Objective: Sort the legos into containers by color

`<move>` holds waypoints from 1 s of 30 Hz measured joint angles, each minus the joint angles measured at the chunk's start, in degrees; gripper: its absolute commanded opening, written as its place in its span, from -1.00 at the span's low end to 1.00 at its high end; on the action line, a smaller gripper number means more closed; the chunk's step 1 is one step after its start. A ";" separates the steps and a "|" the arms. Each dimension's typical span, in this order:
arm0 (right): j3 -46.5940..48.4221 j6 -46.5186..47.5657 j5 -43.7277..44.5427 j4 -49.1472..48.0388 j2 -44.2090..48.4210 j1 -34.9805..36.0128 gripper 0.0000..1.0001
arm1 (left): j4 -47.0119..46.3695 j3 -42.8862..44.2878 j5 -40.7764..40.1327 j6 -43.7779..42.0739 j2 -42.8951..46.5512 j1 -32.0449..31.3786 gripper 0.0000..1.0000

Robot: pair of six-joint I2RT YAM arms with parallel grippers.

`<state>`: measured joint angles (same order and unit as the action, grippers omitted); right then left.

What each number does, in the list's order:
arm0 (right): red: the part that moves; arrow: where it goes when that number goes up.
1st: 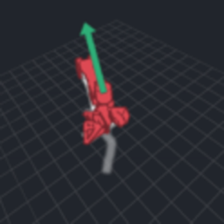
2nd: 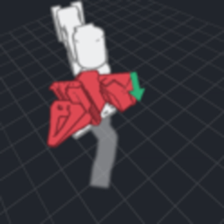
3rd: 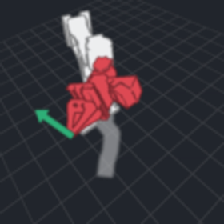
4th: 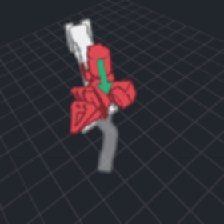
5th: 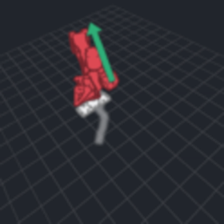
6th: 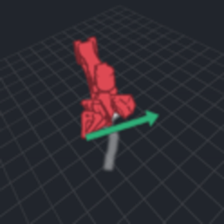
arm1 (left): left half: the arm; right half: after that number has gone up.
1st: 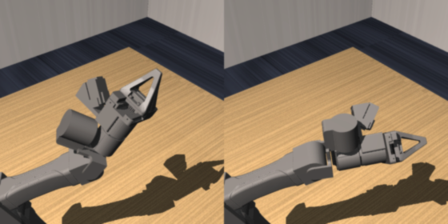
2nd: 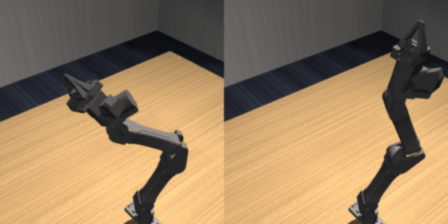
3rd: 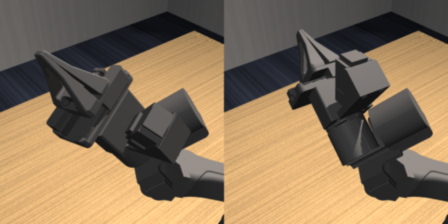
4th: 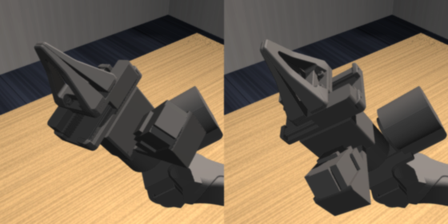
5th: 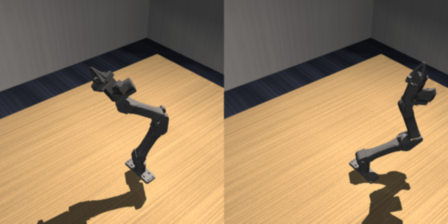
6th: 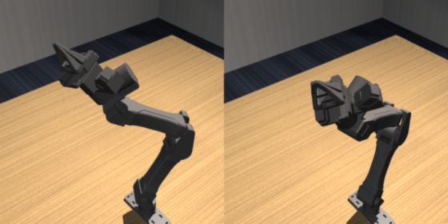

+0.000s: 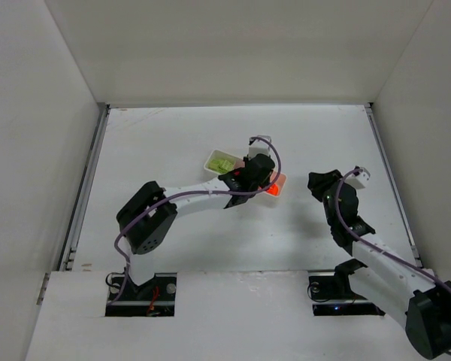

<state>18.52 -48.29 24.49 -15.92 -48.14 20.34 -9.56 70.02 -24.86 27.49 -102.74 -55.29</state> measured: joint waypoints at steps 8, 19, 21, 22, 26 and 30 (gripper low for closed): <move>-0.39 -0.61 -1.09 -1.46 -1.03 0.00 -0.10 | 0.46 4.04 1.36 -1.44 -6.05 -0.26 -0.31; -0.42 -1.01 -1.38 -2.29 -2.99 0.00 -0.05 | 0.44 2.29 1.88 -2.78 -2.99 0.04 1.00; -0.42 -0.96 -1.38 -2.27 -3.19 0.00 -0.04 | 0.44 -0.98 1.79 -2.84 1.27 0.46 1.00; -0.42 -0.92 -1.38 -2.34 -3.13 0.00 -0.02 | 0.48 -3.04 1.62 -2.84 4.15 0.96 1.00; -0.42 -0.74 -1.31 -2.60 -2.43 0.00 0.05 | 0.15 -12.39 -0.35 -2.78 17.62 4.46 1.00; -0.42 -0.35 -0.46 -2.80 -3.34 0.00 0.18 | 0.44 -23.21 -2.97 -1.53 32.54 9.68 1.00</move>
<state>18.11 -48.64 24.03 -18.72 -51.48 20.34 -9.13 46.81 -27.83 25.96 -70.19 -45.60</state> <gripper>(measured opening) 0.564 0.997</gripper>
